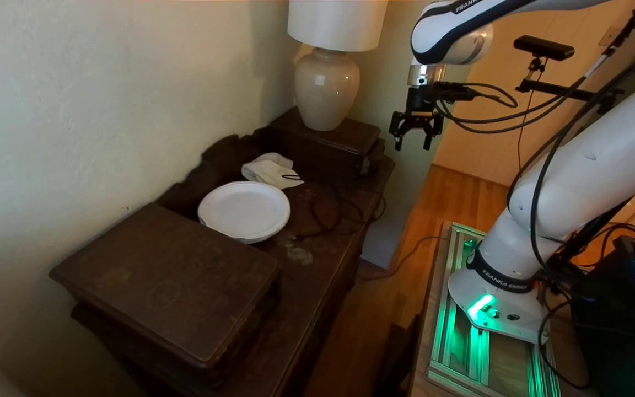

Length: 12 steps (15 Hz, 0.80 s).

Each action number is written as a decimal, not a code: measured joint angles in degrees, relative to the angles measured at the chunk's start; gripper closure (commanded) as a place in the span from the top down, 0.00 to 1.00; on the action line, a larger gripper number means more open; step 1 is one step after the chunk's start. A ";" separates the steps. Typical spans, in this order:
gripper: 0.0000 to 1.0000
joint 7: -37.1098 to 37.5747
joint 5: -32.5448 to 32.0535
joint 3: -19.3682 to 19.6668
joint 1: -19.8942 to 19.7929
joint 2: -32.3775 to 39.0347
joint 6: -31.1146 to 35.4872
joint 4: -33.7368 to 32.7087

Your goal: Open the topmost drawer on the right.

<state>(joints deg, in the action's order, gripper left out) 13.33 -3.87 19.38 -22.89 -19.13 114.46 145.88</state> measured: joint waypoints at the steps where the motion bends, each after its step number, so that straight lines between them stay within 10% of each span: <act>1: 1.00 1.45 0.00 0.50 -0.87 0.95 2.56 0.58; 7: 1.00 11.53 0.00 2.84 -5.47 8.92 19.28 2.31; 12: 1.00 11.50 -0.05 2.72 -5.46 10.03 20.07 2.20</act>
<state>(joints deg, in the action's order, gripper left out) 24.82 -3.92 22.09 -28.35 -9.10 134.53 148.09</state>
